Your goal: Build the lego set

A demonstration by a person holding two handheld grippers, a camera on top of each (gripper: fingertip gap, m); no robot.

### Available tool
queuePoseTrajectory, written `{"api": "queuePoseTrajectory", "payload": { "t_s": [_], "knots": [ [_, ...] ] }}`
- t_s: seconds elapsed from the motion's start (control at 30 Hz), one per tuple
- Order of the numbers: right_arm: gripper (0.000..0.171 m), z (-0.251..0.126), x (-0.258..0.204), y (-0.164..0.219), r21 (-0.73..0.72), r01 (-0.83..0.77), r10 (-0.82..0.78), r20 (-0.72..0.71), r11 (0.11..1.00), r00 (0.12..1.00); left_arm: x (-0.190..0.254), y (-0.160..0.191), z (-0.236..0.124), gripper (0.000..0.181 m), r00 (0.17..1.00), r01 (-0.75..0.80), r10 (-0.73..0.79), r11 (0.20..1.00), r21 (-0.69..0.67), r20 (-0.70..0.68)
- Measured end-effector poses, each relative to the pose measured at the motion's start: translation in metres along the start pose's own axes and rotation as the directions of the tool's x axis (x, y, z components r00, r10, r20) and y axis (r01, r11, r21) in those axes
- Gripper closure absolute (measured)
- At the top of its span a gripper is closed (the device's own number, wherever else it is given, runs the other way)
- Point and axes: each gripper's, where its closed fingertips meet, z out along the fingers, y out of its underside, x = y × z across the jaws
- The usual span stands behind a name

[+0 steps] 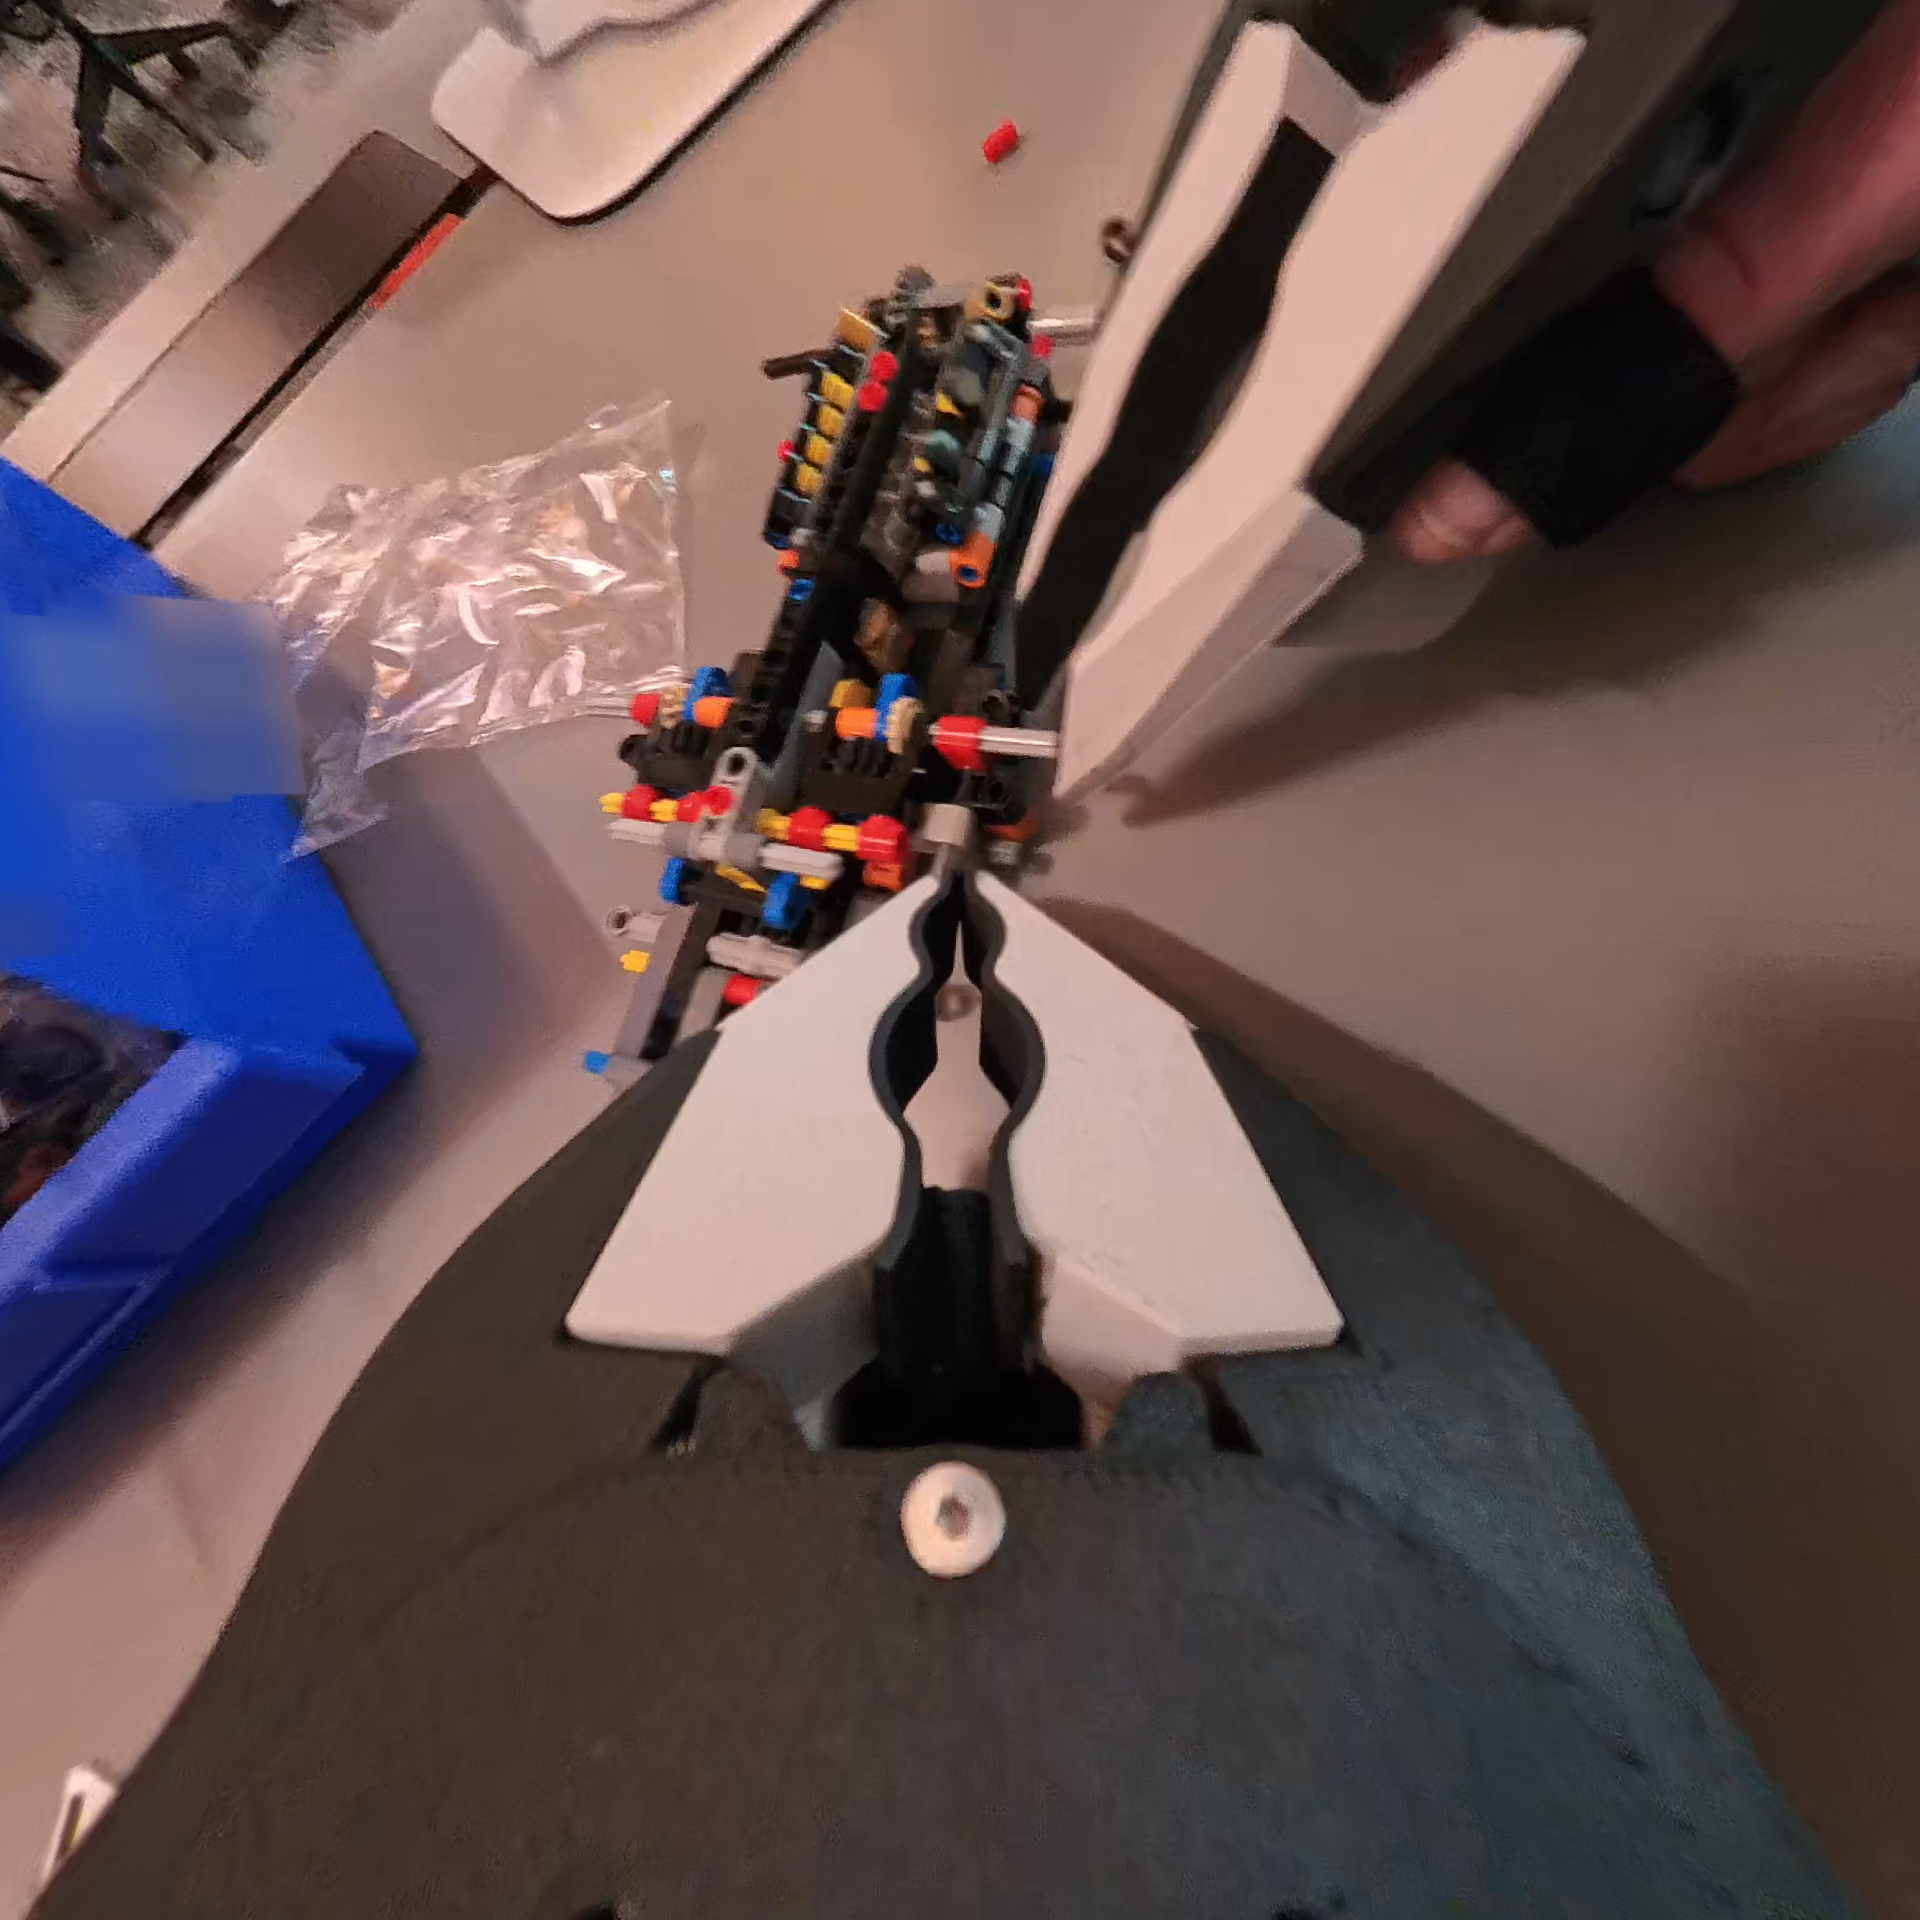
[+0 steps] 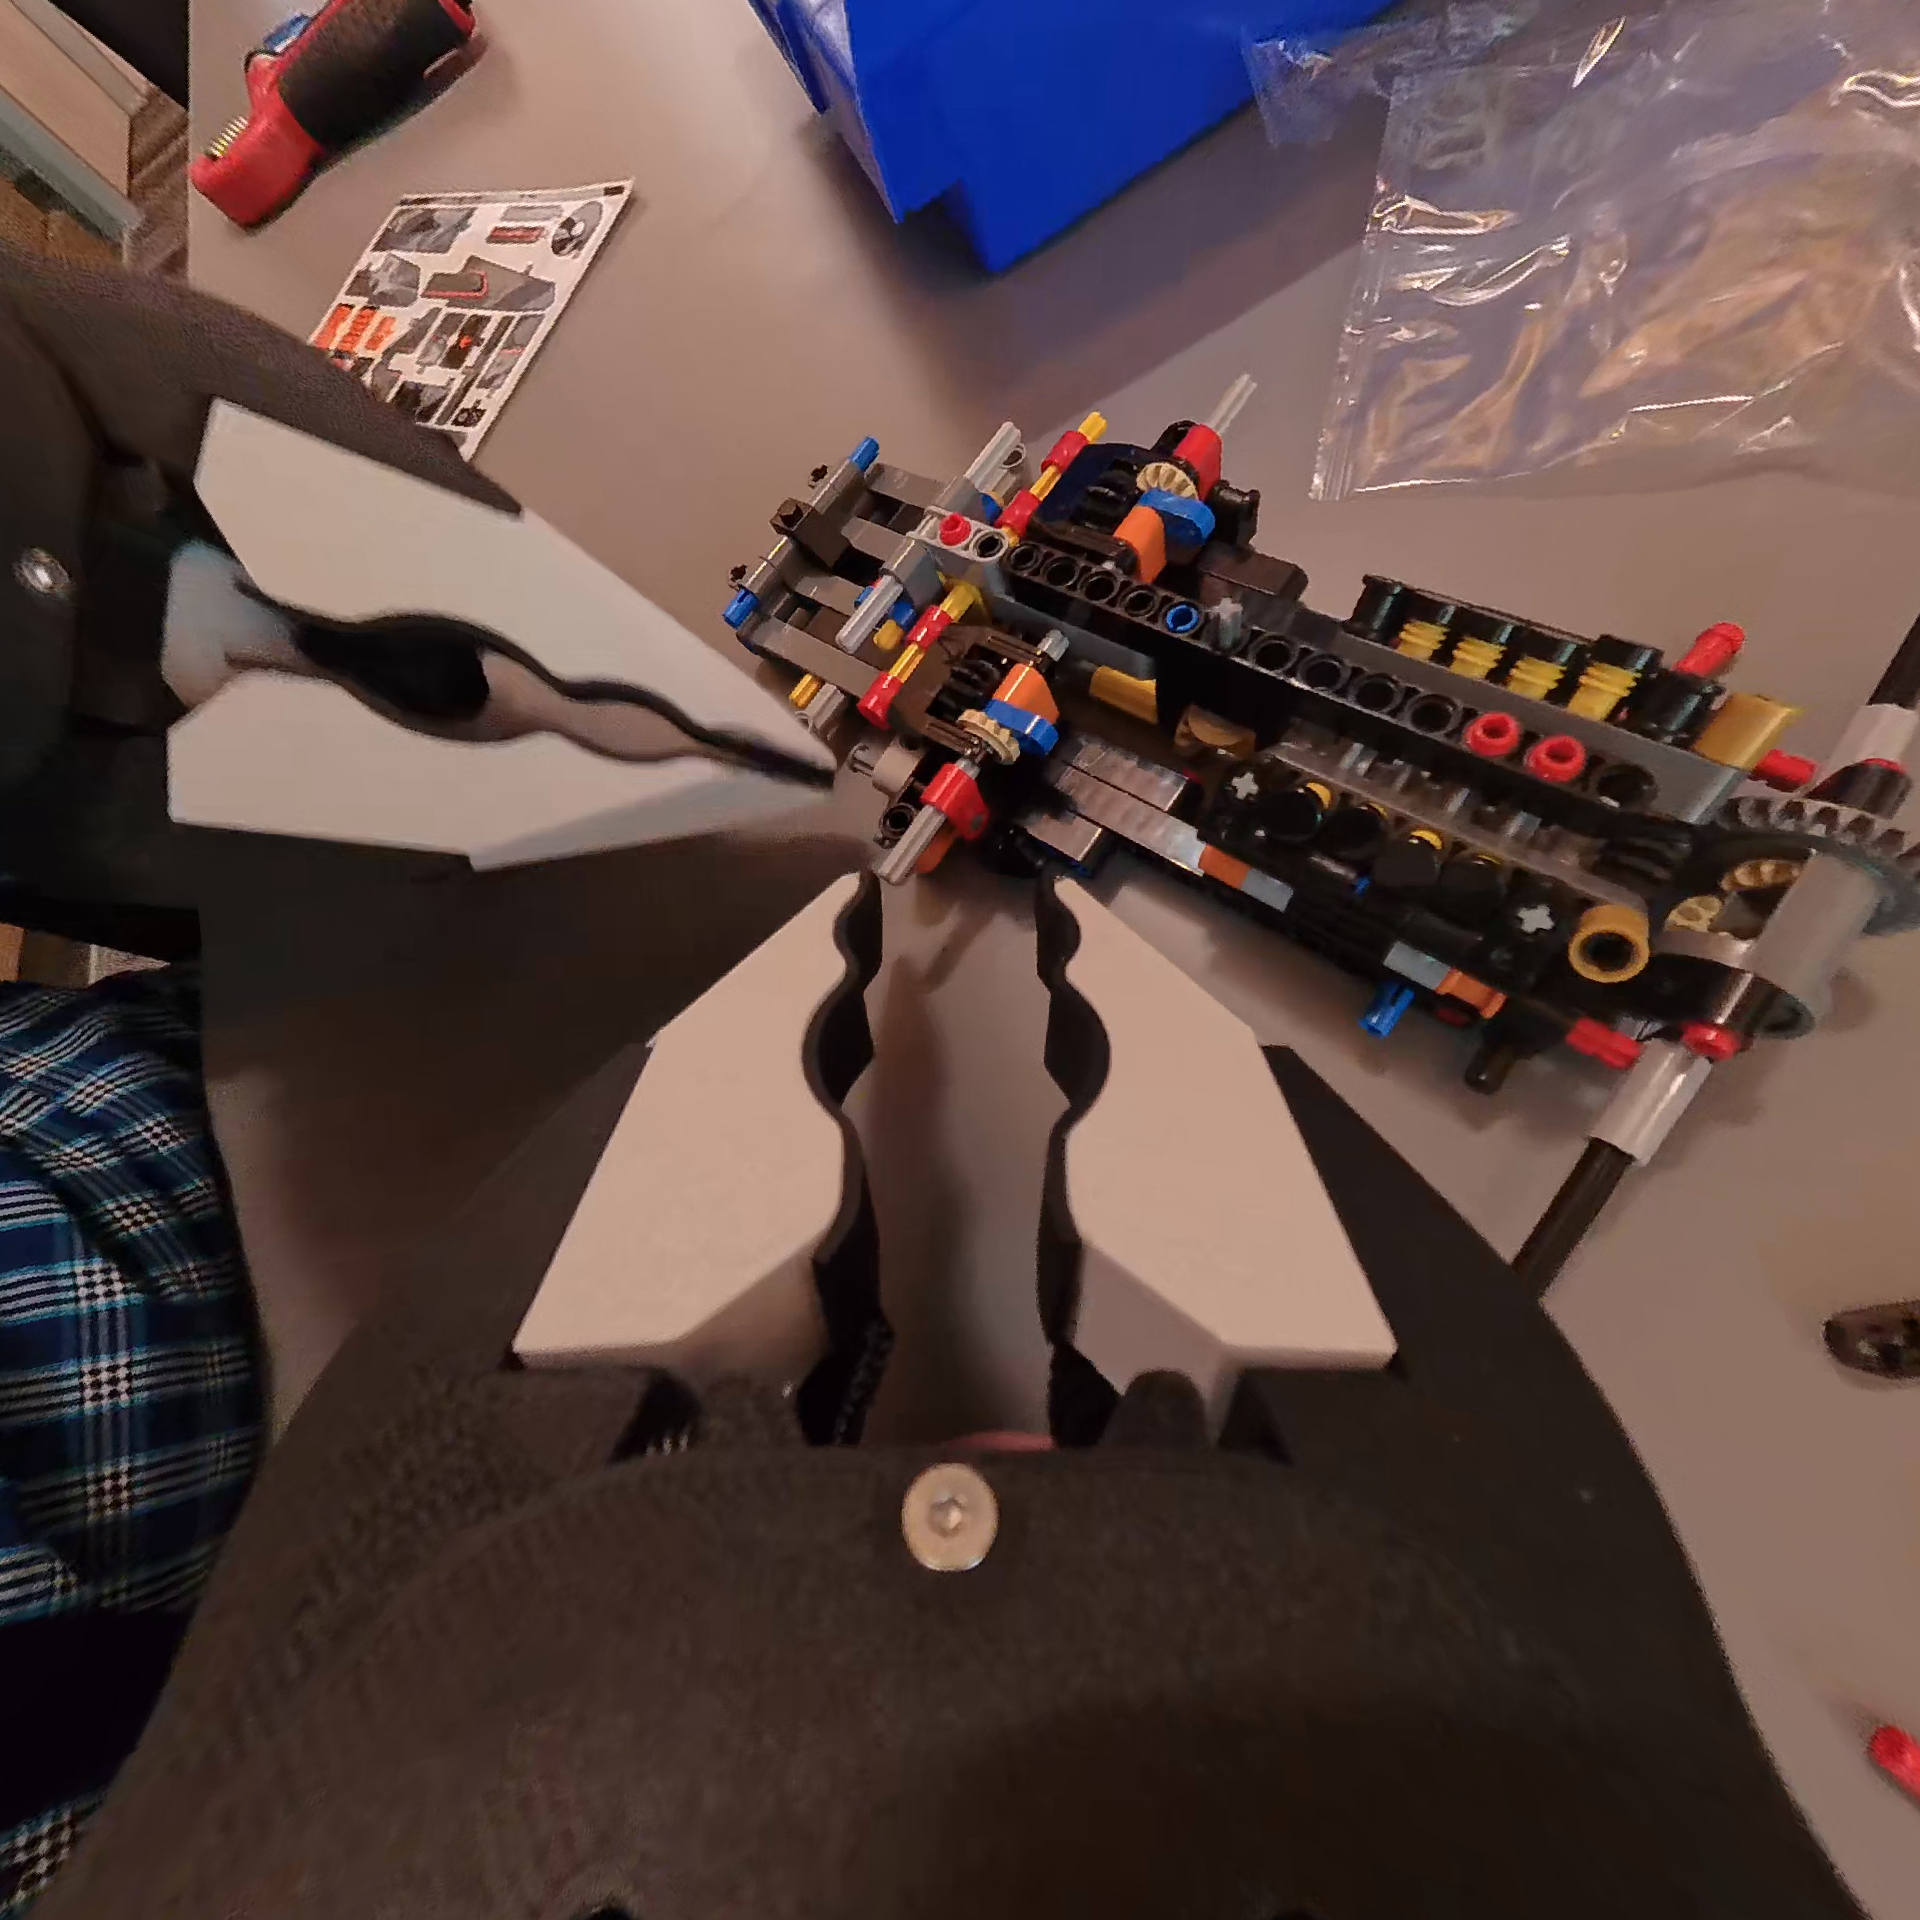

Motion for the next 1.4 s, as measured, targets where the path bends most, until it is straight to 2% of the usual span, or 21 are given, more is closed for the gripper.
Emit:
{"api": "queuePoseTrajectory", "payload": {
  "t_s": [0.1, 0.33, 0.73, 0.9, 1.4],
  "knots": [
    [0.143, 0.001, -0.001, -0.001, 0.0, 0.009, -0.009, 0.001, 1.0, 1.0, -0.013, 0.008, 0.003, 0.181, 0.999, 0.028, -0.026, 0.999, -0.044, 0.038],
    [0.142, 0.003, 0.0, -0.003, 0.002, 0.024, -0.024, -0.011, 1.0, 1.0, -0.011, 0.011, 0.013, 0.181, 0.997, 0.069, -0.067, 0.996, -0.053, 0.027],
    [0.142, 0.005, 0.006, -0.007, 0.007, 0.079, -0.079, -0.079, 0.997, 0.994, -0.009, 0.009, 0.018, 0.181, 0.999, 0.002, 0.0, 0.999, -0.053, 0.033],
    [0.152, 0.007, 0.008, -0.011, 0.014, 0.135, -0.132, -0.112, 0.991, 0.985, -0.008, 0.01, 0.02, 0.181, 0.999, -0.028, 0.031, 0.997, -0.065, 0.035],
    [0.154, 0.008, 0.009, -0.009, -0.005, 0.2, -0.199, -0.14, 0.98, 0.97, -0.008, 0.011, 0.021, 0.181, 0.999, -0.036, 0.038, 0.997, -0.07, 0.031]
  ]
}}
